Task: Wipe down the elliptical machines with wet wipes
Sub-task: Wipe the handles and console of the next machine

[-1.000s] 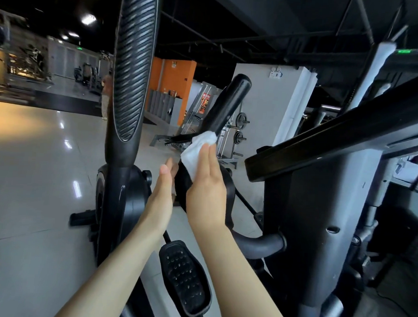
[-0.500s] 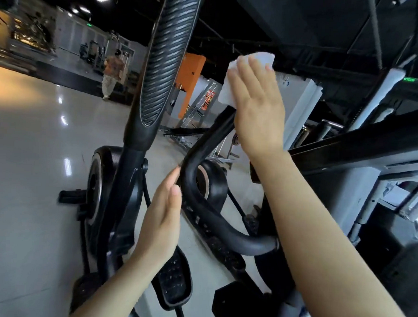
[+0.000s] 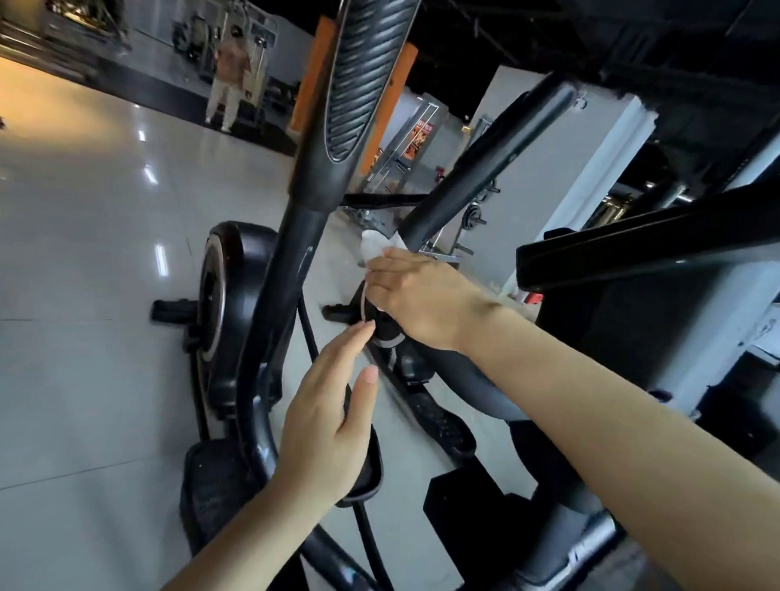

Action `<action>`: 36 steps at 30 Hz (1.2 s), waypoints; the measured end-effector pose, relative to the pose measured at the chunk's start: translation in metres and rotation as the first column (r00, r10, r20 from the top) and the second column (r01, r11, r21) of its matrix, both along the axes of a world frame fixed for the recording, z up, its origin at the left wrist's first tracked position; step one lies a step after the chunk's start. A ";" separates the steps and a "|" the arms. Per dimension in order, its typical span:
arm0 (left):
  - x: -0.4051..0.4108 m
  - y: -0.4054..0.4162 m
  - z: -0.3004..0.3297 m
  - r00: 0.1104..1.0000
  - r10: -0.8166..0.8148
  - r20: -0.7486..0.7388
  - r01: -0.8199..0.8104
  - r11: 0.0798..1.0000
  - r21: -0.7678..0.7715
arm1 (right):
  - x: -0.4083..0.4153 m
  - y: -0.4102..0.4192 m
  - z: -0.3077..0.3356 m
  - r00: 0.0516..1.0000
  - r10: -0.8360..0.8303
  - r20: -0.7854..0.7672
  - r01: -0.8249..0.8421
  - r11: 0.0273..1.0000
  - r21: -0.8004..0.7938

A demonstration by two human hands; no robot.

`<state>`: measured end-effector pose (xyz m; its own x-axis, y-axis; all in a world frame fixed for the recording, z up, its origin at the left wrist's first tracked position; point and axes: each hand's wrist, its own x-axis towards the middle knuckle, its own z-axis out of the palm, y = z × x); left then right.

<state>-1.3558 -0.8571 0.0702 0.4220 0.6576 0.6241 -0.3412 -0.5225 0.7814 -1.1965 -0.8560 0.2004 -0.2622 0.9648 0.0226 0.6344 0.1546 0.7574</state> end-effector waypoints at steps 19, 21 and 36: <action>0.003 0.010 0.004 0.989 -0.060 -0.132 0.054 0.997 -0.050 | -0.011 -0.159 -0.006 0.941 -0.055 -0.333 -0.016 0.978 -0.206; 0.007 0.010 0.005 0.988 -0.081 -0.134 0.072 0.995 -0.073 | -0.011 -0.159 -0.004 0.891 -0.089 -0.445 0.006 0.983 -0.185; 0.034 -0.001 0.001 0.975 -0.208 -0.074 0.205 0.978 -0.045 | -0.007 -0.173 -0.016 0.951 -0.051 -0.306 0.021 0.995 -0.098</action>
